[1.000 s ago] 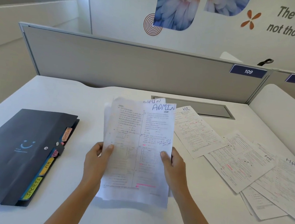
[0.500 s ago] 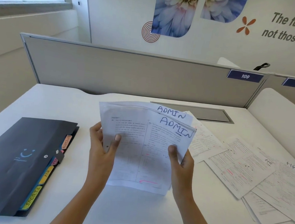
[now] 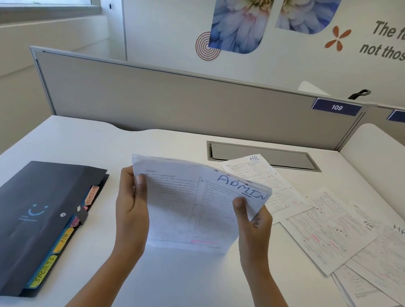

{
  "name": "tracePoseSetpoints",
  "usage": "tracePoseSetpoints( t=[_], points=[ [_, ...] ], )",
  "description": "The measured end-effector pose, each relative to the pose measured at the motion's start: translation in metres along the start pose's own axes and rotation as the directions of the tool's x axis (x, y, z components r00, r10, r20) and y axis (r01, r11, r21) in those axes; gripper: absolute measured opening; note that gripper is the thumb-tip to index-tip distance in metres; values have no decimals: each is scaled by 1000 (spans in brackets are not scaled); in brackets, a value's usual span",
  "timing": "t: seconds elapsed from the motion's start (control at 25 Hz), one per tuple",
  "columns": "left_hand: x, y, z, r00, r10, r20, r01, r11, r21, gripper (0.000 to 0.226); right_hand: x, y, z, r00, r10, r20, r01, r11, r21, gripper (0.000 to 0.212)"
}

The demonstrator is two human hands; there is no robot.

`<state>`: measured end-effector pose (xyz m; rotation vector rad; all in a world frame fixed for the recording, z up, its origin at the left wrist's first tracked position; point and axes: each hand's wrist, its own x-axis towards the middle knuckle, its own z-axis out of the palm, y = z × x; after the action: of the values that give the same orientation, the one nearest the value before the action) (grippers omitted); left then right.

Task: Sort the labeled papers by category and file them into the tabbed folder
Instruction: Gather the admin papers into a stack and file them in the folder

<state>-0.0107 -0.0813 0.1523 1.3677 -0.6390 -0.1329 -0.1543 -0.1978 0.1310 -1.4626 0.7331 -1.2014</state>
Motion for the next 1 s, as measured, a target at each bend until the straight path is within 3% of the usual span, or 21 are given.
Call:
tracePoseSetpoints(
  t=[0.12, 0.24, 0.32, 0.48, 0.68, 0.84, 1.0],
  points=[
    [-1, 1, 2, 1000, 4, 0, -4, 1000, 1, 21, 3, -10, 3, 1000, -31, -3, 31, 1000, 7, 78],
    [0, 8, 2, 998, 58, -37, -57, 998, 3, 13, 3, -23, 1, 989, -146, 27, 145, 989, 38, 37],
    [3, 17, 0, 985, 169, -42, -168, 985, 25, 11, 4, -33, 1, 978, -204, 44, 201, 978, 51, 28],
    [12, 25, -4, 916, 402, -1, -393, 896, 206, 32, 8, -42, 0, 985, -175, 10, 172, 979, 112, 24],
    [12, 15, -10, 884, 464, 61, -449, 807, 384, 22, 7, -46, 0, 983, -186, -1, 185, 977, 104, 21],
    [12, 14, -8, 884, 465, 55, -453, 818, 355, 22, 9, -47, 2, 982, -186, -10, 187, 979, 77, 25],
    [6, 13, -8, 937, 350, 7, -348, 926, 147, 30, 7, -39, 0, 975, -223, 6, 222, 972, 72, 33]
  ],
)
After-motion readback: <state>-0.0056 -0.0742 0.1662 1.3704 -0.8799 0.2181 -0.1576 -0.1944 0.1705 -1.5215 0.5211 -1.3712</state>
